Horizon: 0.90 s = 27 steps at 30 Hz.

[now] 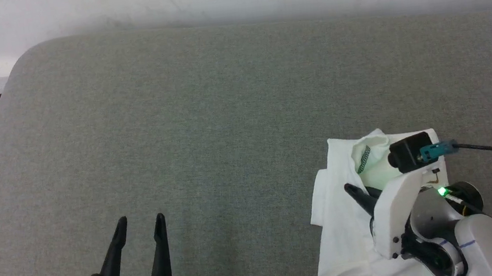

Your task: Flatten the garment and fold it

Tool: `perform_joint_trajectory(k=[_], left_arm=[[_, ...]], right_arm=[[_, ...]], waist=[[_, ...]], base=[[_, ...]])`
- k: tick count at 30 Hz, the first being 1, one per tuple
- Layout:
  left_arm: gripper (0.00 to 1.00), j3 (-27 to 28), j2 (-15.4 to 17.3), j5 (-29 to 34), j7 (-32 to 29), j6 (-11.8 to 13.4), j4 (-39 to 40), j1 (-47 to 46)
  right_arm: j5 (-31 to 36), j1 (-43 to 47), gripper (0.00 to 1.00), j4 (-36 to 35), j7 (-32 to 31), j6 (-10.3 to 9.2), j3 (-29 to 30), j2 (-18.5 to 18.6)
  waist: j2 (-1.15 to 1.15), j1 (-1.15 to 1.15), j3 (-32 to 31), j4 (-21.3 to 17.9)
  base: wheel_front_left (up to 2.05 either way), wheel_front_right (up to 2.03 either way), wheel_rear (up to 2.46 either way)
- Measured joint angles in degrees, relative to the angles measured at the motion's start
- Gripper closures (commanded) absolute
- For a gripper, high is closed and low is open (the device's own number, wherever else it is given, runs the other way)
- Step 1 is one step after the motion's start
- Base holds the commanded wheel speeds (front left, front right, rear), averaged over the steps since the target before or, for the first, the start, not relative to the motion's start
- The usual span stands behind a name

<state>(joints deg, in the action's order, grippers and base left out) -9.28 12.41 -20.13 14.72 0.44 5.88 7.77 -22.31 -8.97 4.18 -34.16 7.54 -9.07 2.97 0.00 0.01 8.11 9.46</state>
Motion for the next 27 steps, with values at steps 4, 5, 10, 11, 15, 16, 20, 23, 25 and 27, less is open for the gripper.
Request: perform_joint_trajectory(k=[4,5,10,11,15,16,20,23,25,27], left_arm=[[0.00,-0.38,-0.69,0.02,0.00,-0.49,-1.04,-0.29],[0.00,-0.41,-0.86,0.04,0.00,-0.64,-1.29,-0.36],[0.00,-0.43,-1.33,0.18,0.00,-1.42,-2.23,-1.14],[0.00,-0.41,-1.37,0.18,0.00,-1.47,-2.38,-1.16],[0.00,-0.33,-1.41,0.36,0.00,-1.94,-3.09,-1.16],[0.00,-0.33,-1.42,0.49,0.00,-1.98,-3.19,-1.16],[0.00,0.08,-1.46,0.52,0.00,-1.99,-3.26,-1.15],[0.00,0.48,-1.47,0.55,0.00,-2.00,-3.11,-1.14],[0.00,0.64,-1.45,0.77,0.00,-2.35,-2.88,-1.13],[0.00,0.92,-1.45,1.11,0.00,-2.35,-2.45,-1.12]], right_arm=[[1.75,-2.32,1.00,7.16,1.01,0.00,-1.33,0.05],[1.79,-2.92,1.00,8.98,1.13,0.00,-1.69,0.02],[2.07,-5.84,0.00,15.97,2.16,0.02,-3.24,-0.01],[1.69,-6.41,0.00,16.47,2.72,0.07,-3.85,-0.09],[-2.67,-7.30,0.00,16.50,4.39,0.00,-5.02,-0.18],[-3.69,-7.28,0.00,15.82,4.60,0.00,-4.97,-0.18],[-4.98,-6.73,0.00,9.72,5.47,0.00,-1.98,-0.24],[-0.69,-3.78,0.00,2.80,5.45,0.00,3.39,-0.26],[2.35,-0.36,0.00,-2.45,4.81,0.00,7.90,-0.18],[4.17,3.61,0.00,-7.37,3.58,0.00,11.85,-0.11]], waist=[[0.00,0.00,0.21,1.27],[0.00,0.00,0.22,1.54],[0.00,0.00,-0.08,2.35],[0.00,0.00,-0.18,2.37],[0.00,0.00,-0.43,1.81],[0.00,0.00,-0.50,1.60],[0.00,0.00,-0.65,0.46],[0.00,0.00,-0.52,-0.51],[0.00,0.00,-0.33,-1.04],[0.00,-0.01,0.02,-1.41]], base=[[0.00,0.00,0.00],[0.00,0.00,0.00],[0.00,0.00,0.00],[0.00,0.00,0.00],[0.00,0.00,0.00],[0.00,0.00,0.00],[0.00,0.00,0.00],[0.00,0.00,0.00],[0.00,0.00,0.00],[0.00,0.00,0.00]])
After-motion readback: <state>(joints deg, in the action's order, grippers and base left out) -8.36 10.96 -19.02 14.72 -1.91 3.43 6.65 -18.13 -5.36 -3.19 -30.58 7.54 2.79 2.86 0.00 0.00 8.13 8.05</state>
